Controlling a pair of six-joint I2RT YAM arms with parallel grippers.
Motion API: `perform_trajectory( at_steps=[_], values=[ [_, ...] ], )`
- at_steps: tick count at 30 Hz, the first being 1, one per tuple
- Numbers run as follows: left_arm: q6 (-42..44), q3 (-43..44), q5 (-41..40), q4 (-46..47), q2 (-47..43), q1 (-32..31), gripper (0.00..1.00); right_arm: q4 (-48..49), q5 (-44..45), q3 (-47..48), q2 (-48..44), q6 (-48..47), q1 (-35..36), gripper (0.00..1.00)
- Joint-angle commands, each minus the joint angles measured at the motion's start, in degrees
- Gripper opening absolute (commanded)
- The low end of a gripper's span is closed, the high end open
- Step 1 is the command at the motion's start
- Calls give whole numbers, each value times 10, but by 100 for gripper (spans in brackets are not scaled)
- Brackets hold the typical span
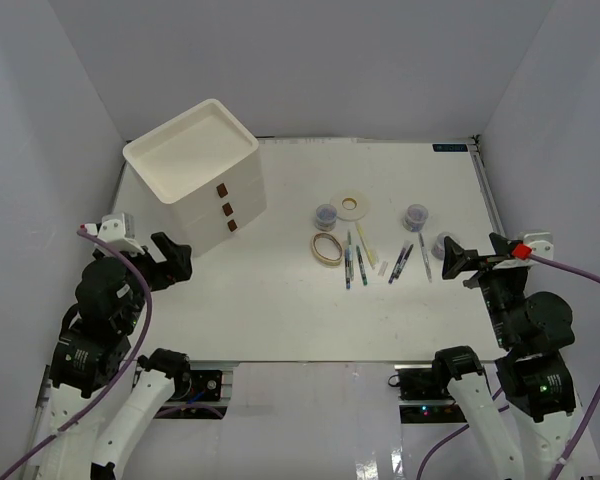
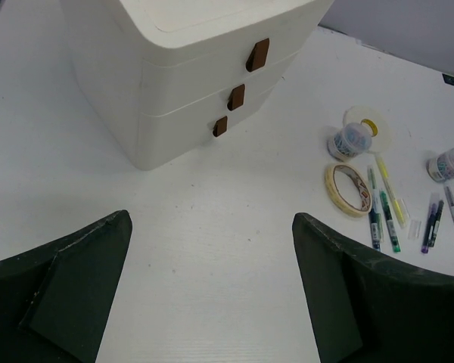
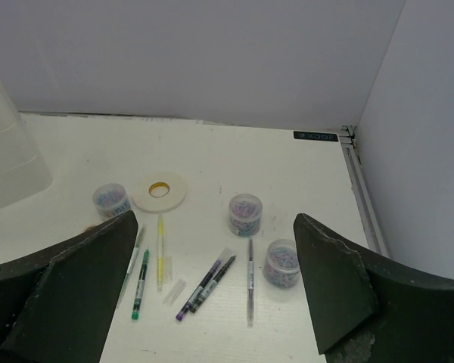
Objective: Sort the stationery into containers
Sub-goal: Open the drawer in the storage box.
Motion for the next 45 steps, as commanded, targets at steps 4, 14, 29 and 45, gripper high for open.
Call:
perform_trajectory(
  at_steps=[4,14,29,45],
  values=[
    [-46,-12,-6,49,-6,-3,98,38,-47,-12,24,33,5,90],
    [-142,85,-63,16,184,-4,98,52,-45,-62,47,86,6,90],
    [-283,253,-261,-36,495,-154,98,67,-17,-97,44,77,26,90],
    [-329,275,-408,27,626,-169,76,72,-22,-121,15,64,72,90]
  ],
)
